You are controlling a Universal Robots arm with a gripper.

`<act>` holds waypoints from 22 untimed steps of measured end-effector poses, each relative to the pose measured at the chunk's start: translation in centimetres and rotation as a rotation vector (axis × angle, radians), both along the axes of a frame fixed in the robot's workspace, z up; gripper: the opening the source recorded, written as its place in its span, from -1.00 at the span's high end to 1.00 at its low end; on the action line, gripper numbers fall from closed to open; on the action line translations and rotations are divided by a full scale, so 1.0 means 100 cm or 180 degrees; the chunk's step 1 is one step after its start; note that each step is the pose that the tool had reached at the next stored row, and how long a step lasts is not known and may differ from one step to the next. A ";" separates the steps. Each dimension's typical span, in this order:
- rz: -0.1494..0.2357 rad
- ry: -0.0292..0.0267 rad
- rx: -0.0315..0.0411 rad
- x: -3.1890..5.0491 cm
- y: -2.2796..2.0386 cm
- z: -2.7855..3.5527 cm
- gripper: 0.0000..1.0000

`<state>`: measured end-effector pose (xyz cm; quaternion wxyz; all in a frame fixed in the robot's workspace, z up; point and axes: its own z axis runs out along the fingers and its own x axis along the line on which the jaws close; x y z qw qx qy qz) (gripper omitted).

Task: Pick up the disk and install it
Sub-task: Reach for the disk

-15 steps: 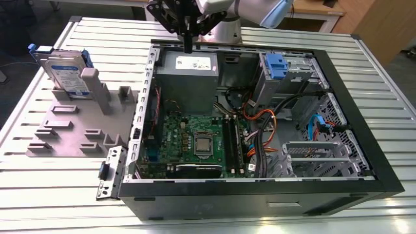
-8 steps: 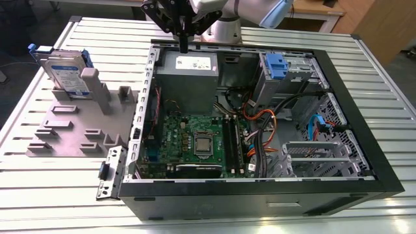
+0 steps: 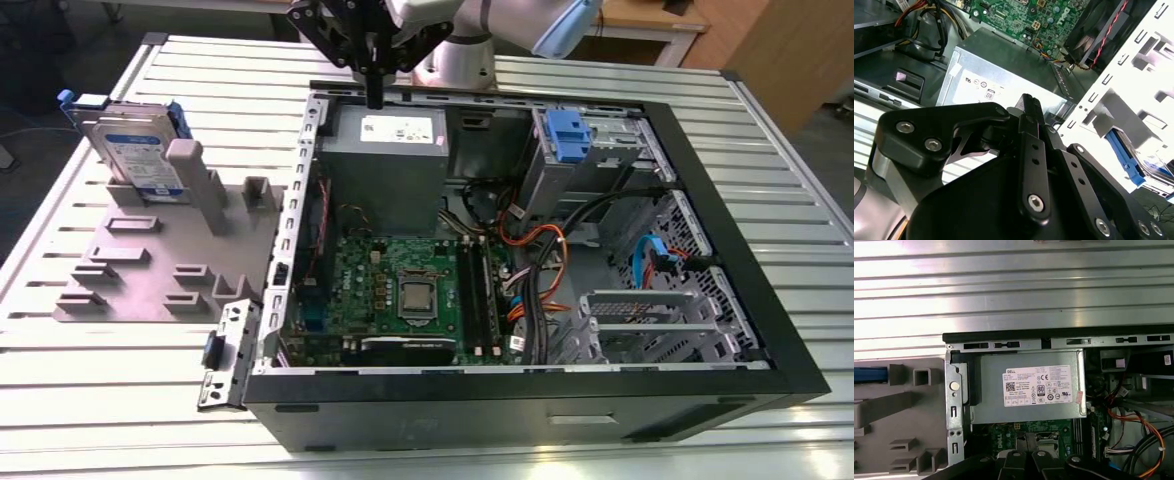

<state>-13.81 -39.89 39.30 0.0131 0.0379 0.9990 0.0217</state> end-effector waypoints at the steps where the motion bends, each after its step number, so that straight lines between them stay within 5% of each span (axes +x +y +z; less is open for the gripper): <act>1: 0.0000 0.0000 0.0000 -0.0002 0.0000 0.0000 0.79; 22: 0.0000 0.0001 0.0000 -0.0050 0.0000 -0.0008 0.79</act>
